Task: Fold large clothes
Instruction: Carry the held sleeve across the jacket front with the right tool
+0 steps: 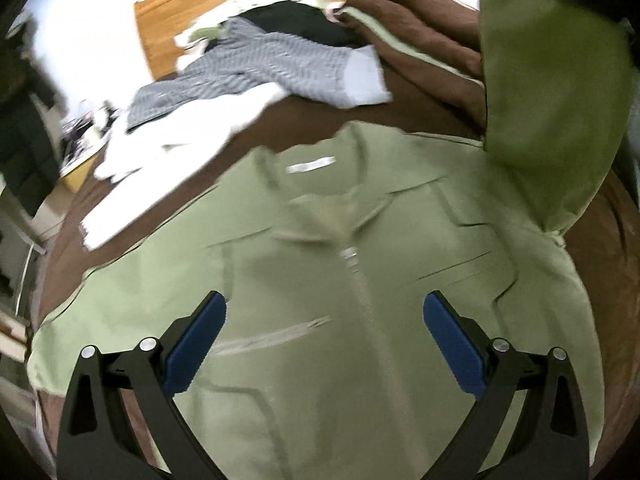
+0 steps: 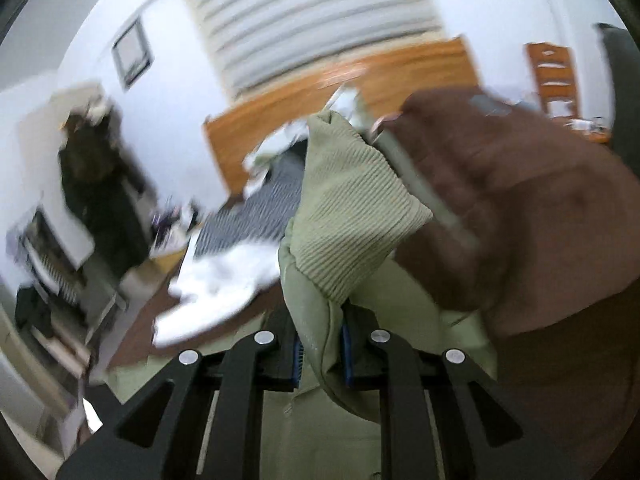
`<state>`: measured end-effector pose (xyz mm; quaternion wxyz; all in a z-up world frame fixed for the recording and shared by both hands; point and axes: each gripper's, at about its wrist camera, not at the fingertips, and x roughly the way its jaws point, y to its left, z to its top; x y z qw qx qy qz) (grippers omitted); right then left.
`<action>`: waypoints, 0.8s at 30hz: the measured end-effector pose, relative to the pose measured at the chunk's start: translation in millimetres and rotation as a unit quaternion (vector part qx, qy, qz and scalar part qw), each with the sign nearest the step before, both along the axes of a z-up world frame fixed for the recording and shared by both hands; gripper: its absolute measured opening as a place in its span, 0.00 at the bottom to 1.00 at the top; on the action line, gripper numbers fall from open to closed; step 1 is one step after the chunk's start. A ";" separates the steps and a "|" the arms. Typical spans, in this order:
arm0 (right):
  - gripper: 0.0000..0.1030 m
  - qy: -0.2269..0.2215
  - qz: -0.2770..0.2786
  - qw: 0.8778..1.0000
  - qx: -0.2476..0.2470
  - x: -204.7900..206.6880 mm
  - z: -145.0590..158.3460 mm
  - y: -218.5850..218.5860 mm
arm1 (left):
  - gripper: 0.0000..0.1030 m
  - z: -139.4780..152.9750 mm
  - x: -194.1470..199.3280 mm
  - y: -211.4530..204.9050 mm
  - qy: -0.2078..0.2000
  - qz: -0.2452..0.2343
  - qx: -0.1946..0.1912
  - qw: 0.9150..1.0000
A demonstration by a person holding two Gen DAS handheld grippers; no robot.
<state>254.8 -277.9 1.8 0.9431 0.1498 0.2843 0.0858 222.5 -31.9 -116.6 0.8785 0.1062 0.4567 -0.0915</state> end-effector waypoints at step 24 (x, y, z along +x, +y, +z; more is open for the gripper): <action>0.21 0.234 0.113 0.948 -0.185 35.4 -225.9 219.0 | 0.94 -76.0 -37.5 160.0 0.065 0.168 0.000 0.984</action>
